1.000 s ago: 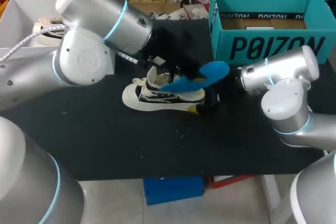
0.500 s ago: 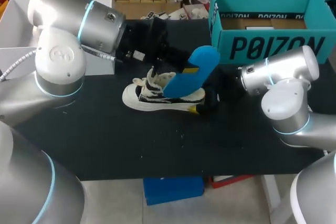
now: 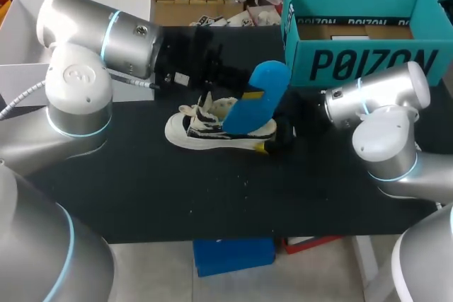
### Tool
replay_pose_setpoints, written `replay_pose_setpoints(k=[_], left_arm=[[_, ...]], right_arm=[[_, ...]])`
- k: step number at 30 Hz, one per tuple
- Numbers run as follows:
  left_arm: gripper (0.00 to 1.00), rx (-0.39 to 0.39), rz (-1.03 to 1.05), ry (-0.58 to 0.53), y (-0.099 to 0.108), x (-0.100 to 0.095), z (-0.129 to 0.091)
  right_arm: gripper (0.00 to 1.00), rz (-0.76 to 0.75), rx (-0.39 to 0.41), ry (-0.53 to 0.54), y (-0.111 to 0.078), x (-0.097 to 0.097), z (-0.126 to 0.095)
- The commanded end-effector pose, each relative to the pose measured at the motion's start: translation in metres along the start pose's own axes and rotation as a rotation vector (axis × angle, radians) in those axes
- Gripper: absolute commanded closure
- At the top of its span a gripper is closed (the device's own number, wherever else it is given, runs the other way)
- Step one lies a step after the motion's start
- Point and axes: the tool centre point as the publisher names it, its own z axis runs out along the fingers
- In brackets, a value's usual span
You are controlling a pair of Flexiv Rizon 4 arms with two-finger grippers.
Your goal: Take the shoe out of the shoebox, open the shoe tongue, remove and reinsert the insole, then place the shoe into the shoebox
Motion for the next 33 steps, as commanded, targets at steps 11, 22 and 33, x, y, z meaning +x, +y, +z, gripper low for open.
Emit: replay_pose_setpoints(k=[11,22,33], left_arm=[[1.00,0.253,-0.311,0.058,-0.036,0.013,-0.014],[1.00,0.302,-0.327,0.010,-0.077,0.027,-0.028],[1.00,0.372,-0.310,-0.078,-0.102,0.041,-0.046]], right_arm=[[1.00,0.002,0.003,-0.001,0.000,0.000,0.003],[1.00,0.002,0.003,-0.001,0.000,0.000,0.003],[1.00,0.002,0.003,-0.001,0.000,0.000,0.003]])
